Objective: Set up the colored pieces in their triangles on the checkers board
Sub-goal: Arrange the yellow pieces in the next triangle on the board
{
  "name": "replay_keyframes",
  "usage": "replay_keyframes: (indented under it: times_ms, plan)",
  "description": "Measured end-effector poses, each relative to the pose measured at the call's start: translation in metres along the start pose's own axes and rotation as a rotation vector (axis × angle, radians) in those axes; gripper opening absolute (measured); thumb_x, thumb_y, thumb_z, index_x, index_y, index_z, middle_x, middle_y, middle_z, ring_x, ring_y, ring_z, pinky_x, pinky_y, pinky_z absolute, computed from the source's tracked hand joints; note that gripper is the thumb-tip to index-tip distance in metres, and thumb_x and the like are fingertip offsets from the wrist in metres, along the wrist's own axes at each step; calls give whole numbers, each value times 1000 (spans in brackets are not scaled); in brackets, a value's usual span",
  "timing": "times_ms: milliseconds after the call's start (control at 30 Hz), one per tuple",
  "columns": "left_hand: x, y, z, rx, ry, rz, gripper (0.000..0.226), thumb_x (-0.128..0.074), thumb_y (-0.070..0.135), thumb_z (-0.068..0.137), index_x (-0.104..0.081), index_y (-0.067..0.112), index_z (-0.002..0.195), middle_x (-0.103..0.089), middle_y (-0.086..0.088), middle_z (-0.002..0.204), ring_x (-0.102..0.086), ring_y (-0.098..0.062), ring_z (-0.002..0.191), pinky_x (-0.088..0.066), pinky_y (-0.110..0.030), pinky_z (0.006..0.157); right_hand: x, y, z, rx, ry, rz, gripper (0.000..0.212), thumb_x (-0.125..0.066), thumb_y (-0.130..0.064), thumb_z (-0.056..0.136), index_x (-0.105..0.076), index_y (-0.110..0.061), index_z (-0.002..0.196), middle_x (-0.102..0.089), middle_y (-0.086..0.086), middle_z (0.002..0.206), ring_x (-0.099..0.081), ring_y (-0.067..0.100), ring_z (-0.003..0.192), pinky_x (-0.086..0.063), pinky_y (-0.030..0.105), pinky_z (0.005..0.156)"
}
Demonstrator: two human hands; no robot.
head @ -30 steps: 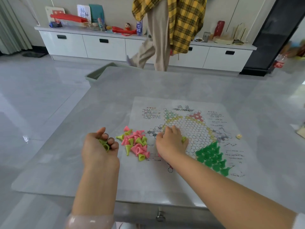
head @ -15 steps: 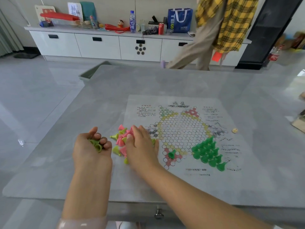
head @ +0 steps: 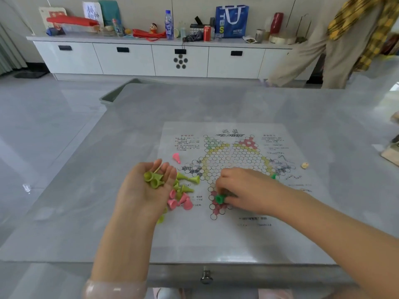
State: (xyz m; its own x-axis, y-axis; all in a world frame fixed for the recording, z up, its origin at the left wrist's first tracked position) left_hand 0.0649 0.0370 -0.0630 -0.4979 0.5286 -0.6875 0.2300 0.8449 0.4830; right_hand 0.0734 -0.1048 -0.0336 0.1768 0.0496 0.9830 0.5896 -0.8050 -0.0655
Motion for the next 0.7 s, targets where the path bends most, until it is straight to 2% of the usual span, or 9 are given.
replay_keyframes:
  times_ms: [67,133,233,367,433,500,600,700]
  plan:
    - [-3,-4,0,9,-15,60,16,-44,7,88,-57,2,80,-54,-7,71,-53,-15,61,-47,-19,57,0,-1,0,6,56,60,13,-53,-23,88,-54,-18,100,-45,-7,94,-42,9,83,-45,29,71]
    - [-7,-7,0,16,-45,131,13,-46,7,86,-56,3,78,-52,-5,66,-49,-13,52,-43,-17,48,2,6,0,-35,94,164,4,-55,-21,87,-53,-20,91,-51,-9,89,-48,10,80,-44,26,70]
    - [-15,-12,-1,-4,-79,282,10,-52,7,83,-53,6,73,-47,-2,58,-41,-9,41,-36,-15,36,10,23,-5,-137,182,350,5,-57,-17,86,-55,-21,88,-62,-5,89,-58,11,80,-50,26,73]
    - [-31,-13,-2,-215,-121,771,13,-57,16,85,-62,13,73,-37,7,46,-28,-6,35,-23,-14,33,27,31,-12,-161,357,605,8,-62,-13,84,-59,-20,87,-59,-15,77,-56,-4,72,-48,12,67]
    - [-45,-14,-6,-414,-131,1143,20,-55,28,88,-66,18,74,-32,6,41,-36,-12,35,-28,-18,41,32,30,-15,-151,418,670,8,-64,-13,83,-61,-20,85,-58,-18,73,-56,-8,68,-46,6,67]
    - [-58,-21,-11,-550,-179,1368,29,-53,37,88,-63,20,67,-34,-3,37,-46,-20,43,-27,-21,46,36,29,-17,-141,454,687,8,-64,-11,82,-62,-18,85,-59,-18,72,-58,-7,68,-46,6,67]
    - [-66,-29,-12,-575,-246,1409,26,-53,37,88,-64,24,68,-33,10,31,-32,-6,34,-24,-16,39,35,32,-21,-140,471,790,11,-65,-10,81,-63,-21,80,-60,-17,69,-59,-5,66,-45,5,63]
    - [-67,-32,-10,-549,-251,1410,28,-52,35,89,-66,31,65,-32,11,37,-26,-4,35,-24,-18,38,35,40,-22,-140,469,1057,15,-65,-10,81,-64,-24,77,-65,-13,65,-62,-1,61,-49,9,60]
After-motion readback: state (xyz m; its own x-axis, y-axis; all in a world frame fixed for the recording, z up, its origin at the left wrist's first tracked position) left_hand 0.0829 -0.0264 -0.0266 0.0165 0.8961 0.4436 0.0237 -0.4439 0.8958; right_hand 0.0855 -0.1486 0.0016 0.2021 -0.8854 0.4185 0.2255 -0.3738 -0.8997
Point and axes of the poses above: each hand's wrist, its own z-axis towards the middle knuckle, its own x-axis out of the back of the hand, y = z × x, the point moved 10 cm from there along z, towards the middle knuckle
